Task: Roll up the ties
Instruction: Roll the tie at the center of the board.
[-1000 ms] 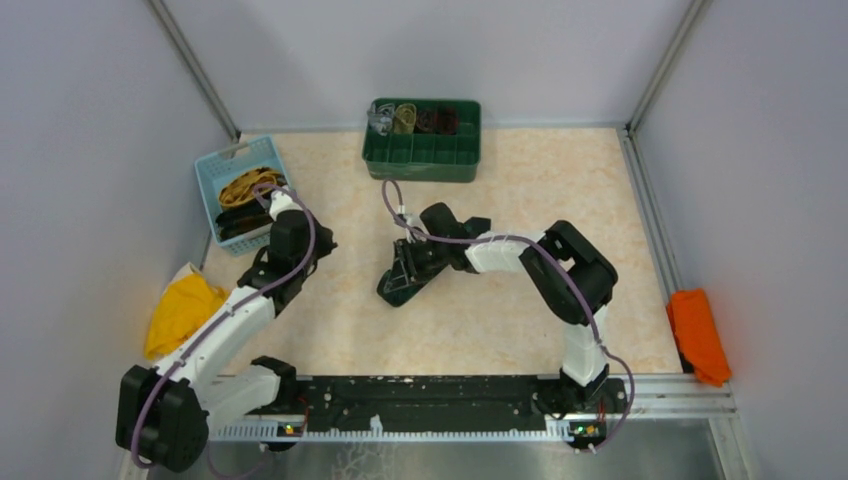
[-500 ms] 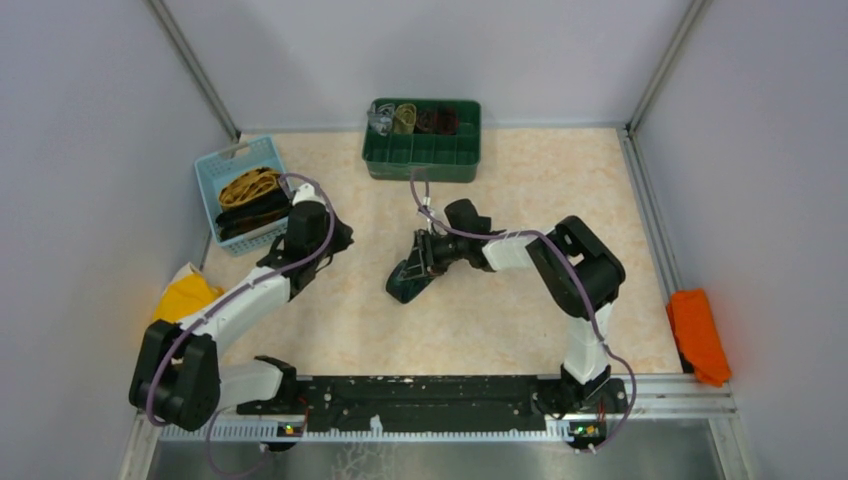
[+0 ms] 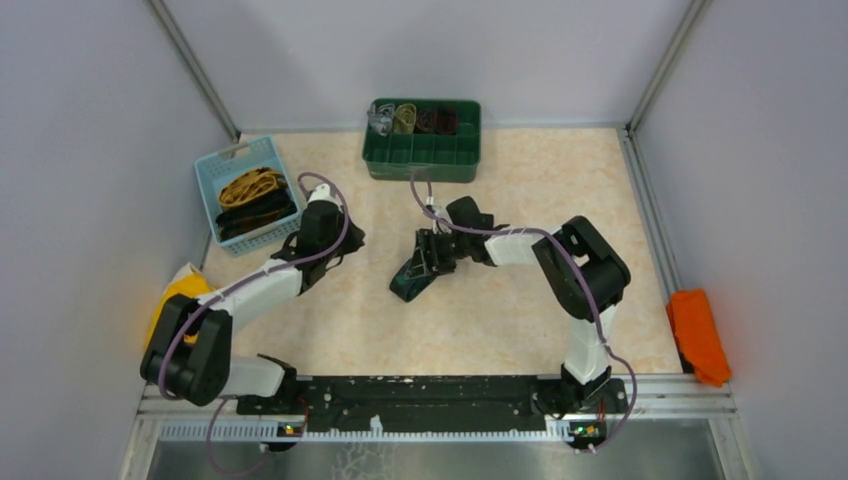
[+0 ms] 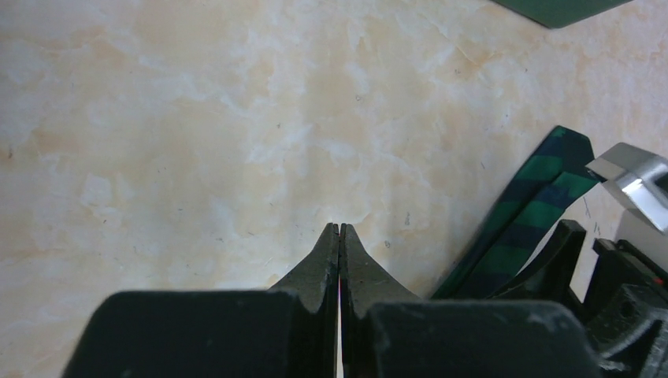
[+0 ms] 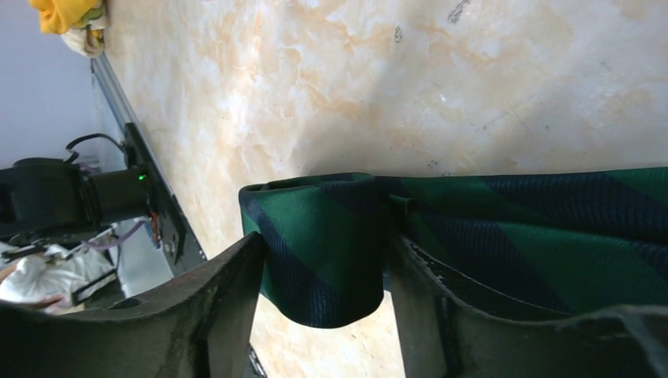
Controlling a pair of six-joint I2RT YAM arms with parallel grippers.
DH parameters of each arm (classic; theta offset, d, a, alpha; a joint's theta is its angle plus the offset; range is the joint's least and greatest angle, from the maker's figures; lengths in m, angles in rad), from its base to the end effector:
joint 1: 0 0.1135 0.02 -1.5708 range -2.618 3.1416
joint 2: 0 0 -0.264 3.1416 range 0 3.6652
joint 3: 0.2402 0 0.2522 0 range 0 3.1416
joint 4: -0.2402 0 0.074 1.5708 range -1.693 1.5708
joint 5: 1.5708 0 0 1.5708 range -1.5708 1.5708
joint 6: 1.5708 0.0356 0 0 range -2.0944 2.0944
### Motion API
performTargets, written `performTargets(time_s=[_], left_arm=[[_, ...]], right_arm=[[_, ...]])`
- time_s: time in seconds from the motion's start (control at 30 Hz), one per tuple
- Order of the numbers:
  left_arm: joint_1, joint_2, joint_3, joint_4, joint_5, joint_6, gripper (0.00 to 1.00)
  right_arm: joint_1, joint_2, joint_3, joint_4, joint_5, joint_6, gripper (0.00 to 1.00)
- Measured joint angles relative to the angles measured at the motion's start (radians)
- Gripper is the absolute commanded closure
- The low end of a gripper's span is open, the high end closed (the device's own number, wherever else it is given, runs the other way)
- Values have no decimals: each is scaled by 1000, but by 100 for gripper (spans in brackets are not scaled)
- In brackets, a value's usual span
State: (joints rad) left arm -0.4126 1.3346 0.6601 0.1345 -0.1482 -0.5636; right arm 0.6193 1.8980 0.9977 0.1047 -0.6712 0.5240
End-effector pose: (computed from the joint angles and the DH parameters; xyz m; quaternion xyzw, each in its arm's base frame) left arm 0.2592 -0.1077 0.2079 -0.1018 0.8625 -0.1736 0.4643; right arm 0.2928 0.2359 0.1361 -0.1660 0.8673 0.4495 0.1352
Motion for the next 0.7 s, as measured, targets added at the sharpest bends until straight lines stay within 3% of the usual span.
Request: performTargets(time_s=[0.7], left_arm=[[-66,263,78,111,151,23,100]], right_arm=[[0,-114,57,-259,287,-121,45]])
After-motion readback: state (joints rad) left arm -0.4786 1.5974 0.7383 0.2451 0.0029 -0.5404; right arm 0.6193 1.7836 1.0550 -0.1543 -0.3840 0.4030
